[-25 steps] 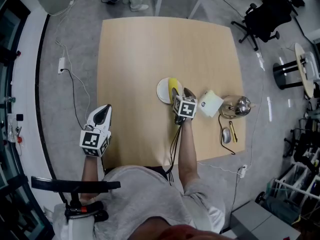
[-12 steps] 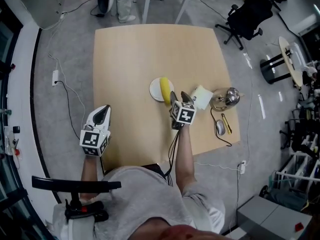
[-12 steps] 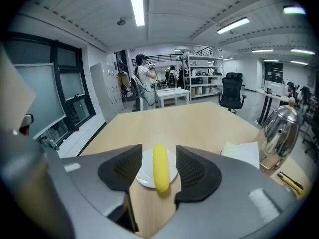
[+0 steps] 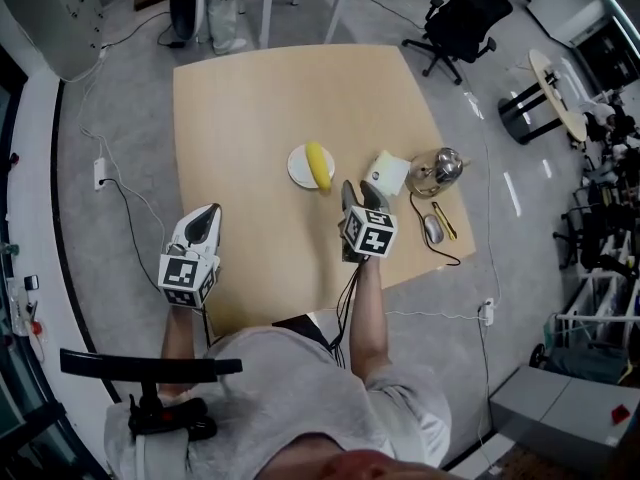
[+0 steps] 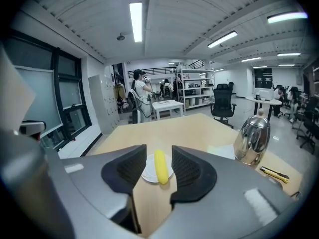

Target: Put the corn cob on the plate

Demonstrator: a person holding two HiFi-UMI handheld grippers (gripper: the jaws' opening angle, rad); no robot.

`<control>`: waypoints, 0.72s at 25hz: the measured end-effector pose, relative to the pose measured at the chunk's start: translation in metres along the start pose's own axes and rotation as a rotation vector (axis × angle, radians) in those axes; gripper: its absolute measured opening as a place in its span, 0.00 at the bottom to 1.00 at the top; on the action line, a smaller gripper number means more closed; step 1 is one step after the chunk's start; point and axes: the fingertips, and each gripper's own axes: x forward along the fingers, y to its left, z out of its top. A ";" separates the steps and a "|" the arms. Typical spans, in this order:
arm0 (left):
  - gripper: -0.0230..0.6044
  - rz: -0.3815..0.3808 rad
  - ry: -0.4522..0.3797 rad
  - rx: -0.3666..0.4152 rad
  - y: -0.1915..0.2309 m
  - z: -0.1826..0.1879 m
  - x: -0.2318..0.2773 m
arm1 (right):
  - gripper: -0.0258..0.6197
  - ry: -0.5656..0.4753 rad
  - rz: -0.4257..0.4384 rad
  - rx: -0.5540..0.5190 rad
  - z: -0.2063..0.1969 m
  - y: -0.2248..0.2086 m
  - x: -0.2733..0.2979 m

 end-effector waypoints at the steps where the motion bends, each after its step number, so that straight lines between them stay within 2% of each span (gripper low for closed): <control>1: 0.07 -0.011 -0.005 0.003 -0.002 0.001 -0.001 | 0.29 -0.010 -0.003 0.006 0.000 0.001 -0.007; 18: 0.07 -0.165 -0.074 0.043 -0.036 0.011 -0.033 | 0.19 -0.144 -0.107 0.035 -0.004 0.011 -0.125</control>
